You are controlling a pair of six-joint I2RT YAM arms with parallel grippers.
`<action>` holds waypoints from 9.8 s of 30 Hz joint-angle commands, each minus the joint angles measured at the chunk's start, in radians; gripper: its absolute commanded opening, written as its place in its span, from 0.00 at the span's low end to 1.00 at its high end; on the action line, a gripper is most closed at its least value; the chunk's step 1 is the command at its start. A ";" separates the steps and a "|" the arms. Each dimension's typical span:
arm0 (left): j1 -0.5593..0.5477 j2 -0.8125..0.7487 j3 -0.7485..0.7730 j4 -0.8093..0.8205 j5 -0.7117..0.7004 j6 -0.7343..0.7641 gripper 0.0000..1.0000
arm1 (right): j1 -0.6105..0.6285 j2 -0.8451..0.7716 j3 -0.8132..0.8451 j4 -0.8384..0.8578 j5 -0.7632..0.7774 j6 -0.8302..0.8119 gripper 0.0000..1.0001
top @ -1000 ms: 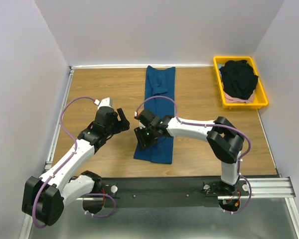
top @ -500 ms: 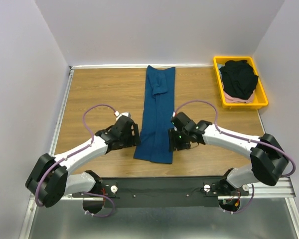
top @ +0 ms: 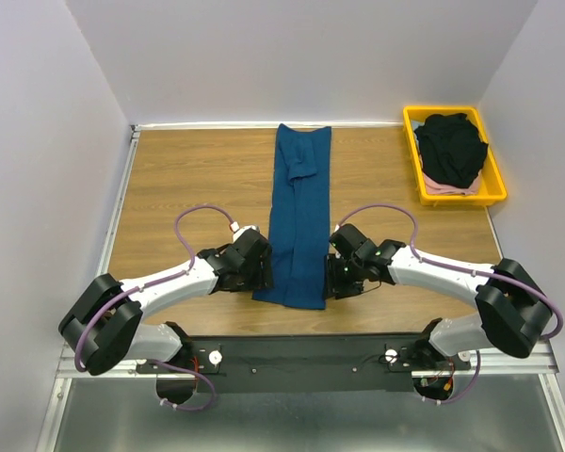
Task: Fold and stack the t-shirts
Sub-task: Fold the tshirt
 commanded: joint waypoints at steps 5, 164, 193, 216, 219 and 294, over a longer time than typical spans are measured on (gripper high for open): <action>-0.010 0.000 0.018 -0.017 -0.033 -0.027 0.74 | 0.005 0.078 -0.014 0.113 -0.069 0.001 0.49; 0.161 0.493 0.406 0.172 0.042 0.450 0.28 | -0.386 0.856 1.305 0.064 0.095 -0.376 0.35; 0.322 0.257 0.077 0.368 0.183 0.238 0.16 | -0.504 0.466 -0.070 1.063 -0.680 0.050 0.47; 0.459 0.860 0.753 0.476 0.280 0.270 0.28 | -0.565 0.963 0.671 0.980 -0.536 0.184 0.51; 0.471 0.864 0.785 0.466 0.323 0.272 0.28 | -0.585 0.974 0.673 0.979 -0.571 0.188 0.51; 0.210 0.440 0.429 0.003 -0.078 0.410 0.66 | -0.117 0.521 0.383 -0.002 0.289 -0.195 0.01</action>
